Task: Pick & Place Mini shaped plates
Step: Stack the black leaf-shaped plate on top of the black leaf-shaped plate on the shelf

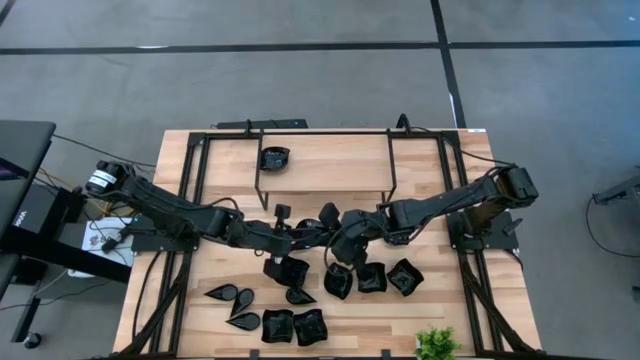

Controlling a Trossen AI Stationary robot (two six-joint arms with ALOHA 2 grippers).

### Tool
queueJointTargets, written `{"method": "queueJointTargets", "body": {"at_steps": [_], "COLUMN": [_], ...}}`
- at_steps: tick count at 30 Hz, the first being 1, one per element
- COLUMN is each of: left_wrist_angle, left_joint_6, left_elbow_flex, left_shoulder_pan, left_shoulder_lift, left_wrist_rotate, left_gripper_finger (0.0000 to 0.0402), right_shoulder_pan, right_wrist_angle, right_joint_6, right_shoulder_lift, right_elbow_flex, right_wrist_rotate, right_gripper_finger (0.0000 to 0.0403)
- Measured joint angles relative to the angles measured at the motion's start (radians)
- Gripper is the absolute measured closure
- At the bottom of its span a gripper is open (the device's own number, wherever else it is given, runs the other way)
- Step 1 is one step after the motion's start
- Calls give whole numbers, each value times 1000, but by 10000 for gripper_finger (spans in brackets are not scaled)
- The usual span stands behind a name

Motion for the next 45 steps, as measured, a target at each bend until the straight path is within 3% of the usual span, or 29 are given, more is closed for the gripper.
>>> {"method": "queueJointTargets", "body": {"at_steps": [5, 19, 24, 29, 32, 35, 39, 42, 45], "left_wrist_angle": [-1, -1, 5, 48, 45, 32, -177, -432, -599], "left_joint_6": [15, 15, 13, 22, 125, 269, 377, 328, 264], "left_elbow_flex": [0, 0, 0, 1, 24, 90, 222, 299, 309], "left_shoulder_pan": [-2, -9, -10, -3, 34, 90, 204, 311, 407], "left_shoulder_lift": [0, 0, 0, 0, 0, 0, -1, -1, -1], "left_wrist_rotate": [12, 52, 45, -93, -130, -156, -251, -262, -259], "left_gripper_finger": [391, 392, 394, 392, 393, 395, 392, 395, 393], "right_shoulder_pan": [0, 48, 114, 226, 295, 336, 334, 318, 316], "right_wrist_angle": [3, 57, 40, 0, -41, -87, -221, -257, -232], "right_joint_6": [39, 63, 61, 60, 66, 145, 430, 626, 713], "right_shoulder_lift": [0, -27, -89, -198, -282, -370, -469, -507, -507], "right_elbow_flex": [0, 0, 0, 0, 0, 0, -4, -55, -124], "right_wrist_rotate": [2, 7, 188, 455, 597, 655, 594, 502, 483], "right_gripper_finger": [385, 287, 243, 211, 204, 207, 221, 233, 243]}}
